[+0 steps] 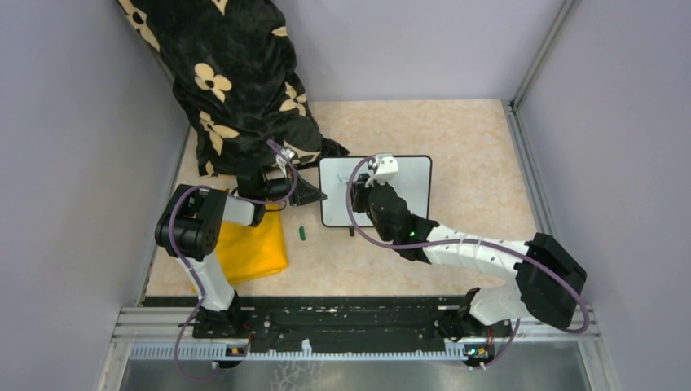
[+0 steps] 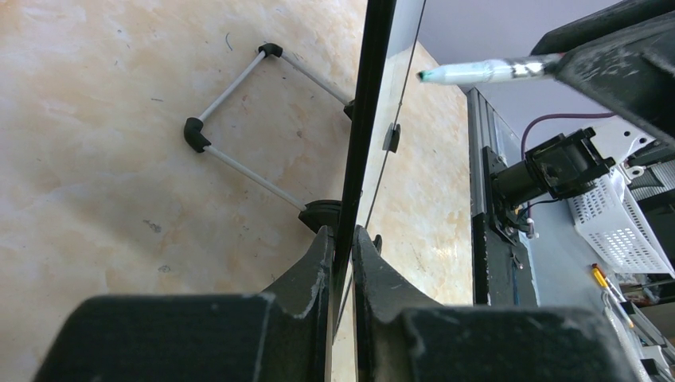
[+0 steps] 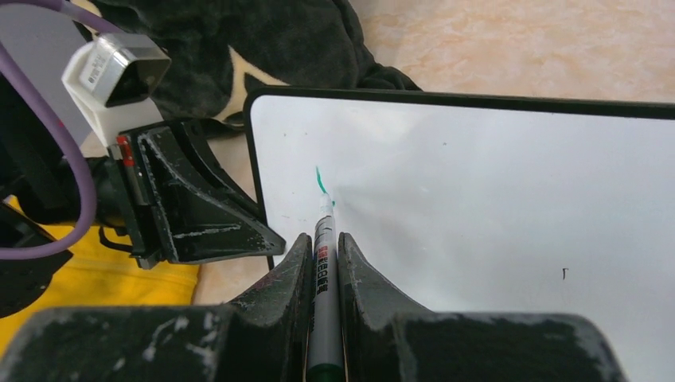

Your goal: Write a sentence on the whiteboard

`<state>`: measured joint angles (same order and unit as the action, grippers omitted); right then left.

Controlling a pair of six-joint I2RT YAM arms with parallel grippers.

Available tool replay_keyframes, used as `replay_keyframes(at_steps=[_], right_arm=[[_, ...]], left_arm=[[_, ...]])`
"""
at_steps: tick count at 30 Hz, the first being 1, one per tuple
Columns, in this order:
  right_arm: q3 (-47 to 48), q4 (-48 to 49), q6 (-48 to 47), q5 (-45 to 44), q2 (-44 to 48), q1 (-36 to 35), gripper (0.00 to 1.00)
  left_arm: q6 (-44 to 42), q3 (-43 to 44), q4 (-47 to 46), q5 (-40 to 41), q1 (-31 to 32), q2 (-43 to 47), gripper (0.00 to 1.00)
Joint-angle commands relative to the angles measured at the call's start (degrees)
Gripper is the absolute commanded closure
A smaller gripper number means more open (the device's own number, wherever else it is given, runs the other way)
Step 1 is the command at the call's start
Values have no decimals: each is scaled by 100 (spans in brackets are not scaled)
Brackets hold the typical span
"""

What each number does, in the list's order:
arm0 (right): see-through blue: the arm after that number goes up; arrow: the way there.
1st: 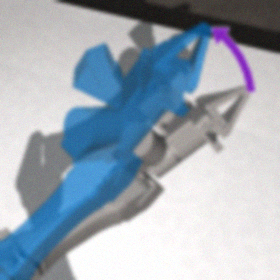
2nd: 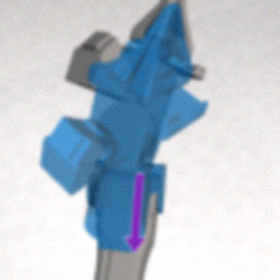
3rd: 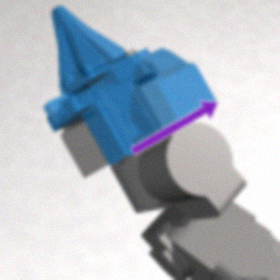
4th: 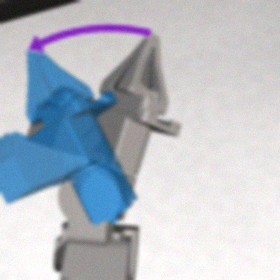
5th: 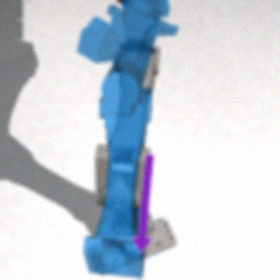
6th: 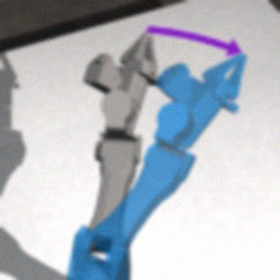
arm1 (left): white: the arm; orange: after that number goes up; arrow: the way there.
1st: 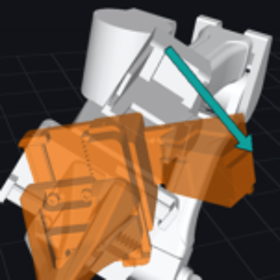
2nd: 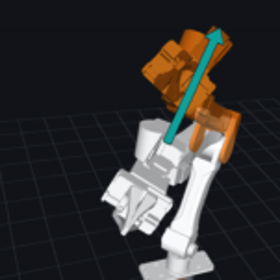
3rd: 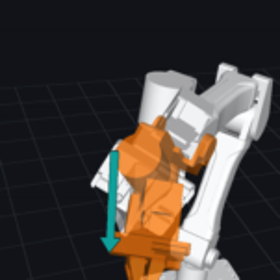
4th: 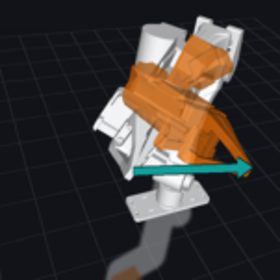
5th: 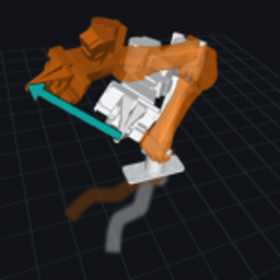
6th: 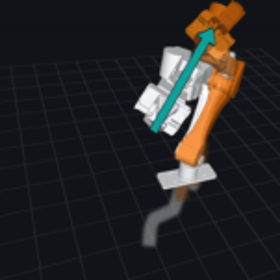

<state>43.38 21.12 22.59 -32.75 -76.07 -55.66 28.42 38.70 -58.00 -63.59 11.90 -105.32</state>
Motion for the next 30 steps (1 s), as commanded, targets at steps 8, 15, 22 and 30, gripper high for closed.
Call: replay_keyframes(at_steps=[8, 15, 22, 30], right_arm=[[198, 252, -19, 20, 328, 188, 100], [172, 284, 44, 54, 224, 255, 100], [138, 285, 95, 128, 116, 281, 100], [53, 143, 200, 229, 52, 287, 100]], left_arm=[[-30, 63, -115, -31, 23, 4, 98], [-21, 63, -124, -31, 23, -3, 98], [-21, 59, -127, -30, 23, -5, 99], [-21, 61, -129, -26, 23, -10, 99]])
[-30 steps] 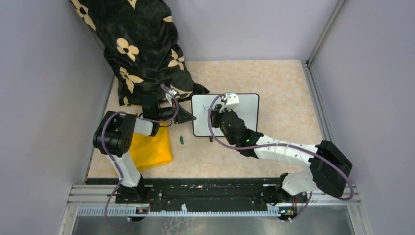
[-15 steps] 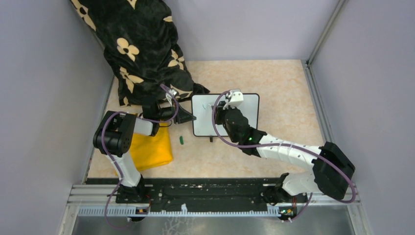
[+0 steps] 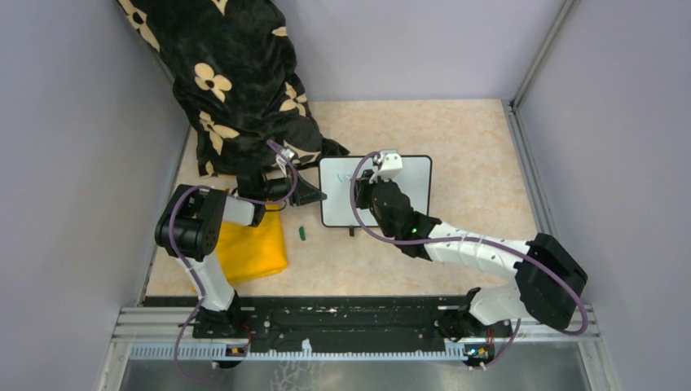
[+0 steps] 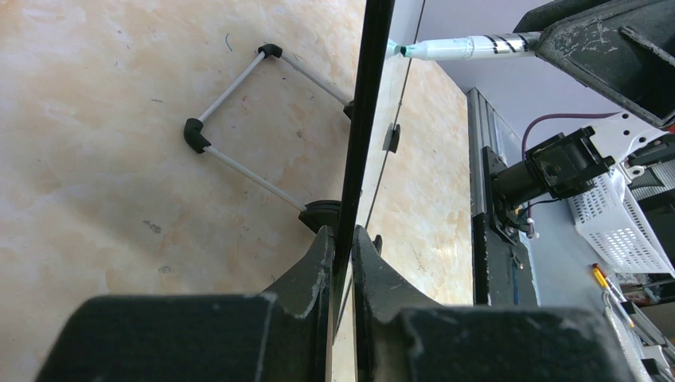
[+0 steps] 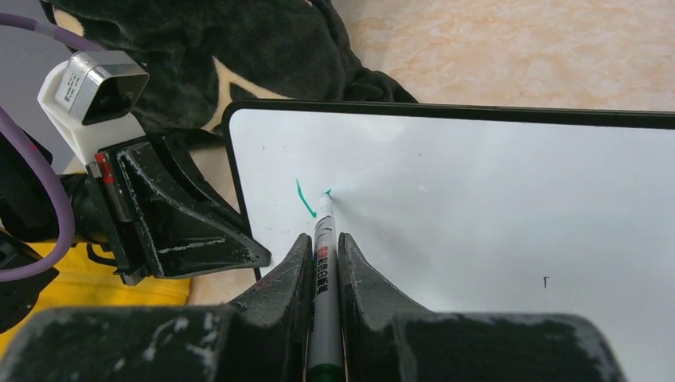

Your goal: Write a sentence on the whiteboard

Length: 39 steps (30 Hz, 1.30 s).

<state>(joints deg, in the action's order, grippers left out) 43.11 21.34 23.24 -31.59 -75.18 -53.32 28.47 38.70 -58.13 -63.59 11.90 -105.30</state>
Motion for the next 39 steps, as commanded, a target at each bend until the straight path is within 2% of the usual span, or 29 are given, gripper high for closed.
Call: replay_keyframes(at_steps=[1, 12, 25, 35, 37, 39], right_arm=[[56, 112, 149, 133, -34, 57, 100], [-158, -24, 349, 550, -138, 50, 100], [188, 85, 405, 933, -571, -24, 100], [-181, -11, 13, 357, 519, -23, 100], [-291, -10, -146, 210, 776, -22, 100], [-408, 36, -280, 197, 1022, -27, 100]], left_arm=[[-30, 60, -113, -24, 23, -9, 99], [-8, 59, -120, -23, 23, 9, 99], [-15, 56, -125, -22, 23, -20, 99], [-26, 60, -102, -22, 23, -13, 98], [-11, 59, -118, -37, 23, -7, 93], [15, 55, -143, -30, 23, 11, 80]])
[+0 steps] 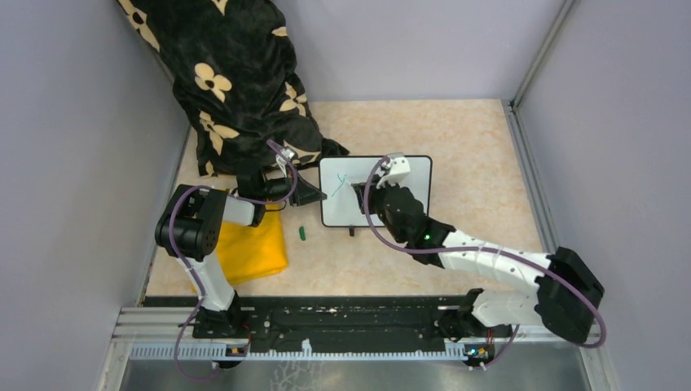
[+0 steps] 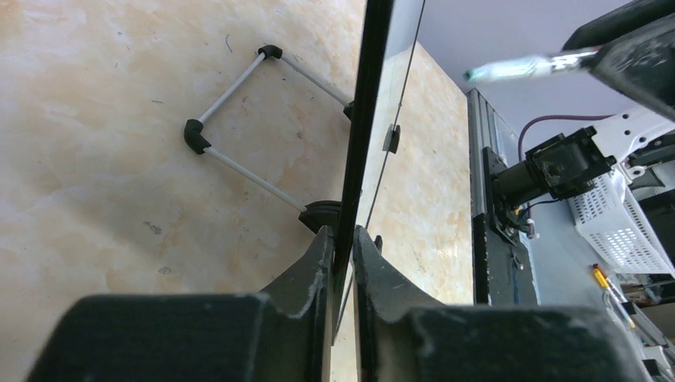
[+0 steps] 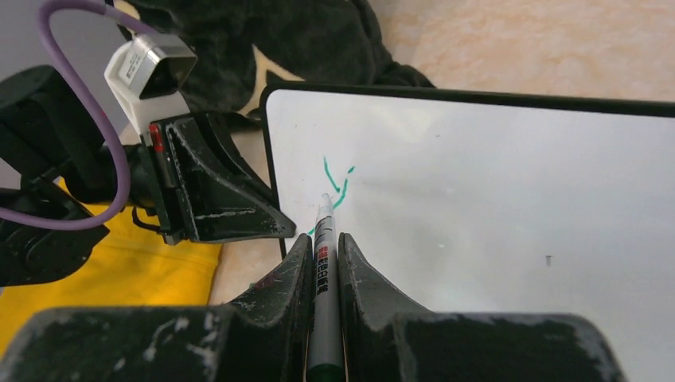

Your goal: Write a sentence on the whiteboard

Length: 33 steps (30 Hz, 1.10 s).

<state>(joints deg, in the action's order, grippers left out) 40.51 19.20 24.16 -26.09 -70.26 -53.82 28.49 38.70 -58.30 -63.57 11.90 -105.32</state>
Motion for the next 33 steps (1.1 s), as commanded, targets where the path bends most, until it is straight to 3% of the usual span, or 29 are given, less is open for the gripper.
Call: replay_keyframes(at_steps=[1, 3, 6, 11, 18, 25, 33], right_arm=[[-194, 248, -425, -353, 647, 25, 100], [-246, 174, -492, -330, 853, 23, 100], [-299, 17, -564, -229, 1132, 25, 100], [-456, 14, -684, 71, 1413, 27, 100], [-357, 133, -661, 167, 1168, 28, 100], [-162, 270, -626, 131, 832, 3, 100], [-123, 393, -578, 134, 643, -14, 100]], left_arm=[[27, 46, -151, -33, 23, 18, 72], [72, 19, -214, -22, 23, 70, 61], [133, -19, -341, -4, 16, 145, 52], [563, -99, -905, -5, -48, 113, 49], [1680, -147, -2404, -73, -153, -250, 56], [1833, -102, -2470, -127, -123, -402, 61], [1722, -76, -2308, -197, -46, -518, 73]])
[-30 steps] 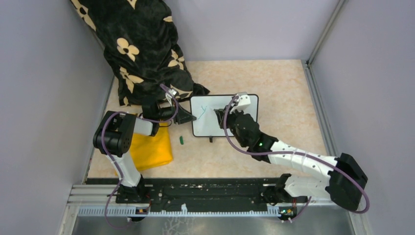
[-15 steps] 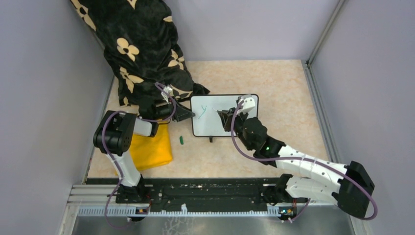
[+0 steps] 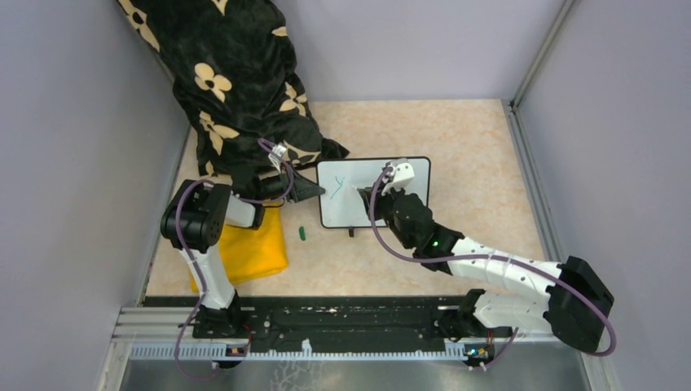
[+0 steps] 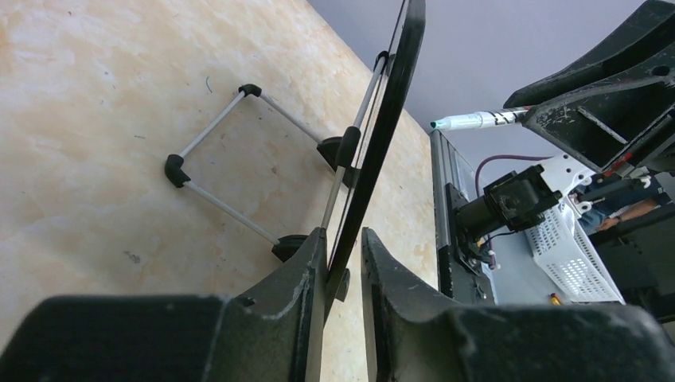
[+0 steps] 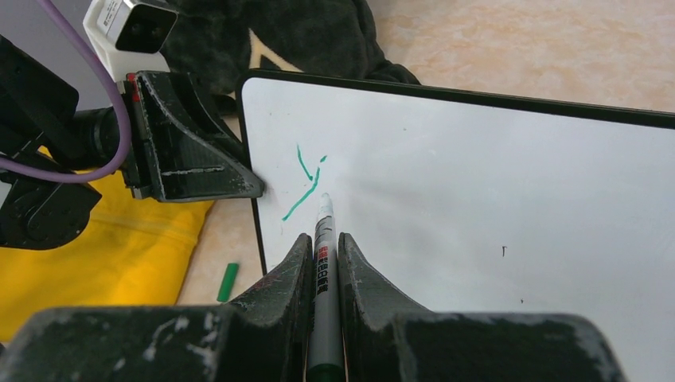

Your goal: Write a sentence on the whiteboard

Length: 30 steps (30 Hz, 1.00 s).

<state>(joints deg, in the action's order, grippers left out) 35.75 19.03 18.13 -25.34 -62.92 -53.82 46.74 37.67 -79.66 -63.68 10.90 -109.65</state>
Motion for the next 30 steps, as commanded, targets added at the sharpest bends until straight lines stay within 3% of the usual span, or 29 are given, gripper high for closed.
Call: replay_keyframes(at_steps=[1, 13, 30], right_arm=[[369, 429, 19, 75, -104, -14, 100], [476, 492, -54, 21, -313, -76, 100], [726, 707, -25, -564, -848, -71, 100]], left_arm=[[-205, 41, -47, -207, 80, -84, 74], [-489, 29, 262, -199, 141, -109, 83], [-680, 26, 490, -174, 141, -76, 86]])
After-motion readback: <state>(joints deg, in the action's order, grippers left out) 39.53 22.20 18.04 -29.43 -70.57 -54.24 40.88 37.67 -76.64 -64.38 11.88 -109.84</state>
